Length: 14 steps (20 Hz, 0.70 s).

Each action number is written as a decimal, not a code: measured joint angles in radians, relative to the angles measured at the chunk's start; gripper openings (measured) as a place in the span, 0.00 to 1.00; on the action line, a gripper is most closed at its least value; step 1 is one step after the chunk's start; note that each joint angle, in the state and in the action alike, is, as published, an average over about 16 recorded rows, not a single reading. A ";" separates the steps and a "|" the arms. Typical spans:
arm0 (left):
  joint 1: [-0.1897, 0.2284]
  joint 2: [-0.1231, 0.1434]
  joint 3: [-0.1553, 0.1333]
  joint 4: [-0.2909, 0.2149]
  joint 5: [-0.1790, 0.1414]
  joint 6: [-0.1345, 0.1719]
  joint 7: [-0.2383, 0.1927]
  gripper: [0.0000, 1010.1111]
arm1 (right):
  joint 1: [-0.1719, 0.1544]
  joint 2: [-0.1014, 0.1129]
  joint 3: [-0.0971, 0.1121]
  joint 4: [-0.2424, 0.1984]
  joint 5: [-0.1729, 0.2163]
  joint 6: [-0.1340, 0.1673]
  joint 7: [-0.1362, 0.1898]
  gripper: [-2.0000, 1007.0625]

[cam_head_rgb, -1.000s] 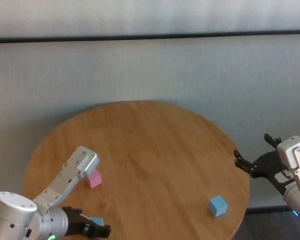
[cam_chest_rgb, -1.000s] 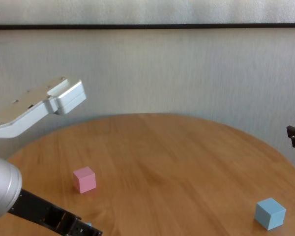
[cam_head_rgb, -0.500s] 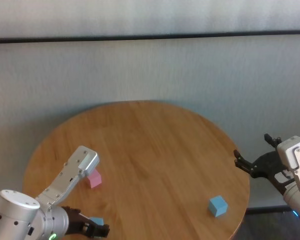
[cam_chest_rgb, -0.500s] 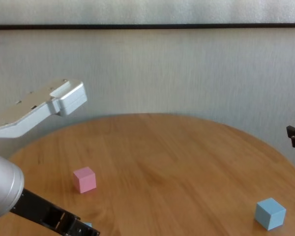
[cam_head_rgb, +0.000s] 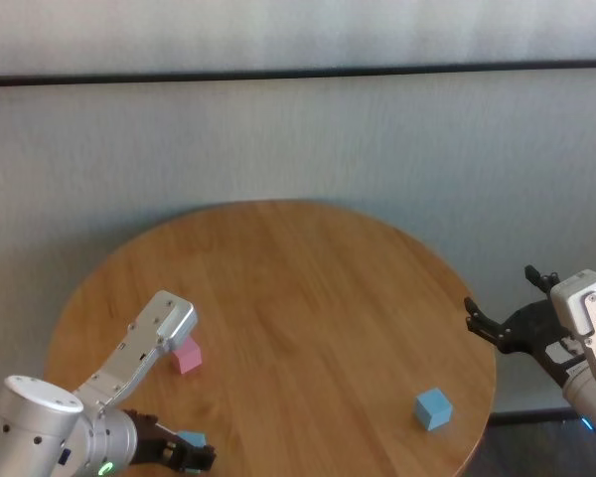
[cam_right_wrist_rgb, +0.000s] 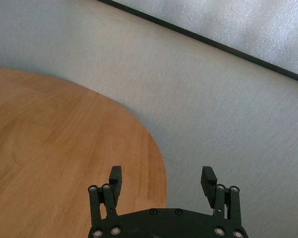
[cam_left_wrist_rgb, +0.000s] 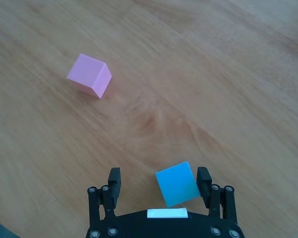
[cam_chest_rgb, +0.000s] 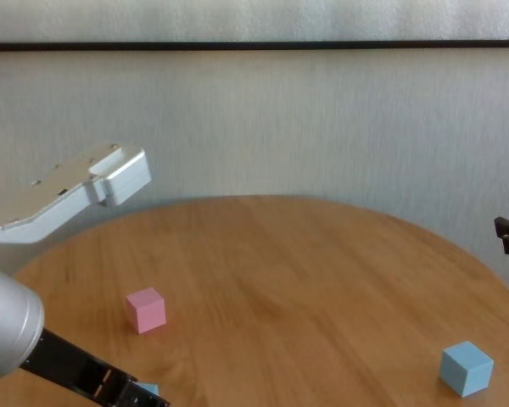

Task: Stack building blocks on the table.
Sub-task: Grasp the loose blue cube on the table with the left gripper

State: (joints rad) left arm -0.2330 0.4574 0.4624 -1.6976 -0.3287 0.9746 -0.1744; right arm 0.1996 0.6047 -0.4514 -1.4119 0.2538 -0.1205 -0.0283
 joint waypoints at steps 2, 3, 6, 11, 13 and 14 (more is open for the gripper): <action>-0.003 -0.002 0.001 0.006 0.005 -0.002 -0.002 0.99 | 0.000 0.000 0.000 0.000 0.000 0.000 0.000 1.00; -0.005 -0.002 0.002 0.008 0.008 -0.002 -0.003 0.99 | 0.000 0.000 0.000 0.000 0.000 0.000 0.000 1.00; -0.009 -0.004 0.003 0.015 0.014 -0.004 -0.005 0.99 | 0.000 0.000 0.000 0.000 0.000 0.000 0.000 1.00; -0.012 -0.004 0.005 0.020 0.020 -0.007 -0.006 0.99 | 0.000 0.000 0.000 0.000 0.000 0.000 0.000 1.00; -0.013 -0.004 0.005 0.021 0.021 -0.008 -0.006 0.98 | 0.000 0.000 0.000 0.000 0.000 0.000 0.000 1.00; -0.013 -0.004 0.005 0.021 0.021 -0.008 -0.006 0.97 | 0.000 0.000 0.000 0.000 0.000 0.000 0.000 1.00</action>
State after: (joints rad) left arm -0.2461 0.4532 0.4678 -1.6767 -0.3080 0.9667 -0.1803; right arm 0.1996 0.6047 -0.4514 -1.4119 0.2538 -0.1205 -0.0283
